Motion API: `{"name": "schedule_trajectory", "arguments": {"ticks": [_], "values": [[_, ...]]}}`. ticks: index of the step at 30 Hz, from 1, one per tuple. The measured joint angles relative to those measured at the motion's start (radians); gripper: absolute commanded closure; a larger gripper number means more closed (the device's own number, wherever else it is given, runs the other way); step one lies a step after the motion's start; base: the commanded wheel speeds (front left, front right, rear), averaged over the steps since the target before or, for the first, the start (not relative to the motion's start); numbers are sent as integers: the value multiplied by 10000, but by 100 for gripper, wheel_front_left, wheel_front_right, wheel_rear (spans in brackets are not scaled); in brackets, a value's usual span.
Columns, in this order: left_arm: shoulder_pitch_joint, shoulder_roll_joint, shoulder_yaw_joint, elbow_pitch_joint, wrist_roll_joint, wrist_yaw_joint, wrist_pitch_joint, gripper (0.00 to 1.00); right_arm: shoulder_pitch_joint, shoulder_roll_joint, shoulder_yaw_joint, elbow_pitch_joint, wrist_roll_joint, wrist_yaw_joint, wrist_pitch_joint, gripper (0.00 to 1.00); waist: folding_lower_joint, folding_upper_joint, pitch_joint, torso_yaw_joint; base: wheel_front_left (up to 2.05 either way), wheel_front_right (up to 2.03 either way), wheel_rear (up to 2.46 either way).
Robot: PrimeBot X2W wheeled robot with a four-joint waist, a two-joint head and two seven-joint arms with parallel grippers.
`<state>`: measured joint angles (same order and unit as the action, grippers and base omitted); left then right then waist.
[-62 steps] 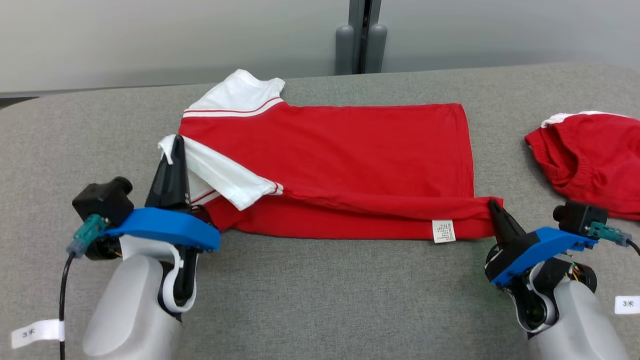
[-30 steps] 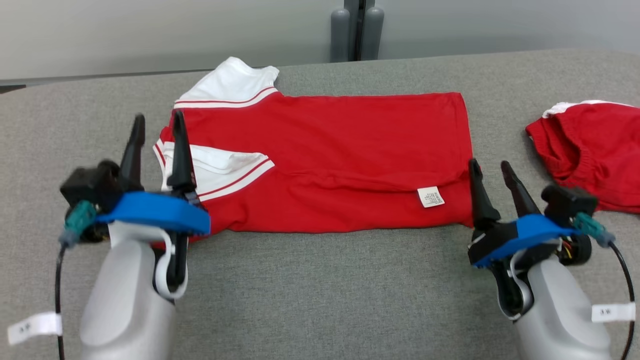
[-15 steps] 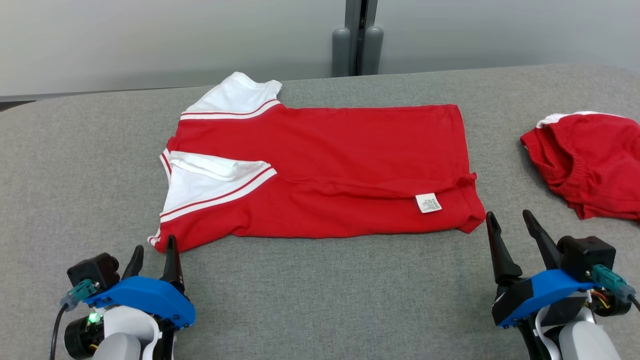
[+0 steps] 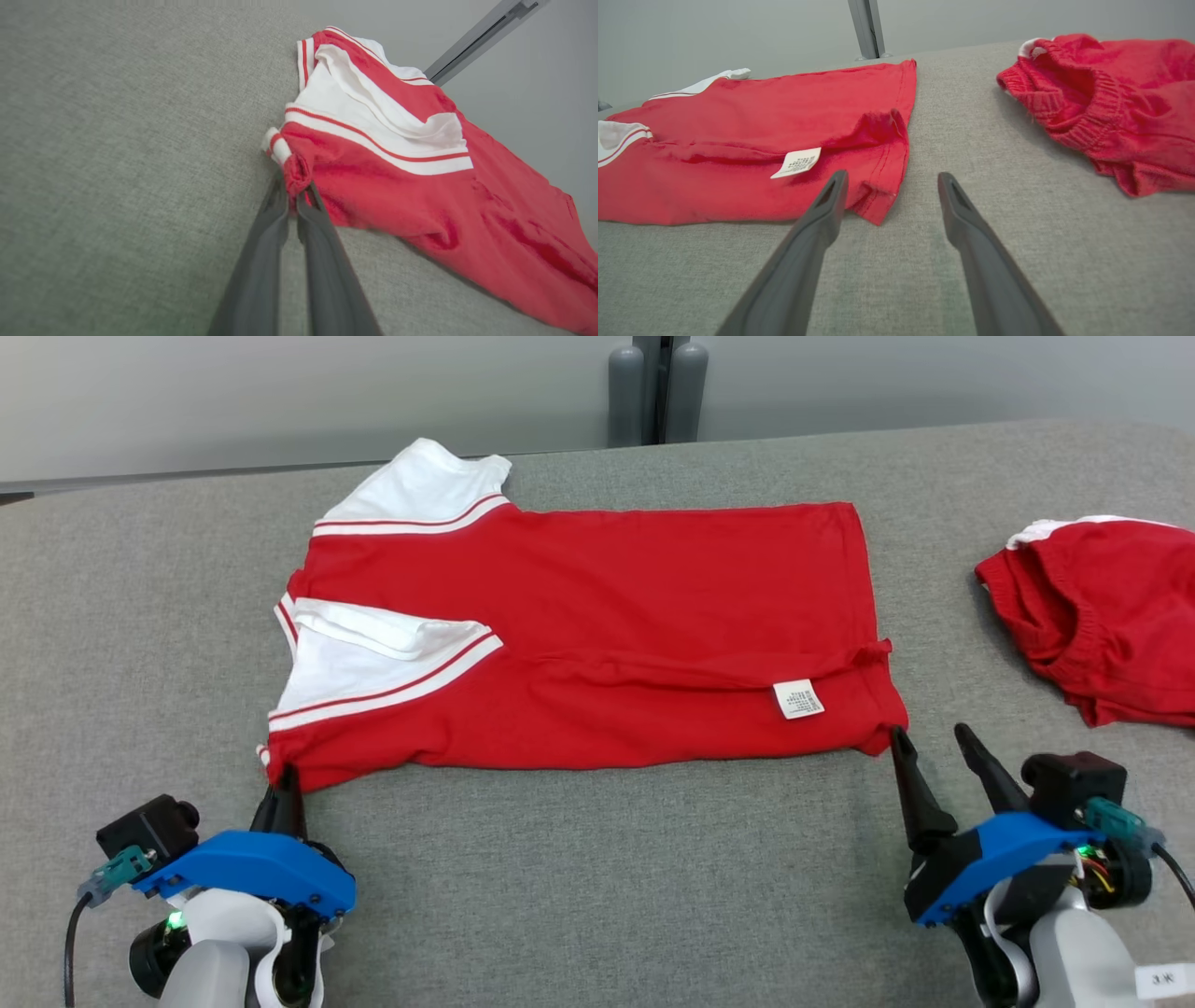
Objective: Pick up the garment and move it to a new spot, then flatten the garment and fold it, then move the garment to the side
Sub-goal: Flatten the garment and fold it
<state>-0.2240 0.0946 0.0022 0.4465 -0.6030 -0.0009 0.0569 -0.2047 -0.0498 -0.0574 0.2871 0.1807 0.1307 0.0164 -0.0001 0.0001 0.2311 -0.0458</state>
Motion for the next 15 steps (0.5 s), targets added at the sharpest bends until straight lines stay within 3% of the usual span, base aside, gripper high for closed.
{"name": "schedule_trajectory", "arguments": {"ticks": [14,15], "values": [[-301,-148,123,518,-372,-278,-859,100,-2042,6,328,3944,1772,0,-742,1,1,0,166,488,0,0,0],[-305,-153,115,564,-383,-290,-901,100,-2150,4,412,4211,1733,0,-798,30,1,0,164,505,0,0,0]]}}
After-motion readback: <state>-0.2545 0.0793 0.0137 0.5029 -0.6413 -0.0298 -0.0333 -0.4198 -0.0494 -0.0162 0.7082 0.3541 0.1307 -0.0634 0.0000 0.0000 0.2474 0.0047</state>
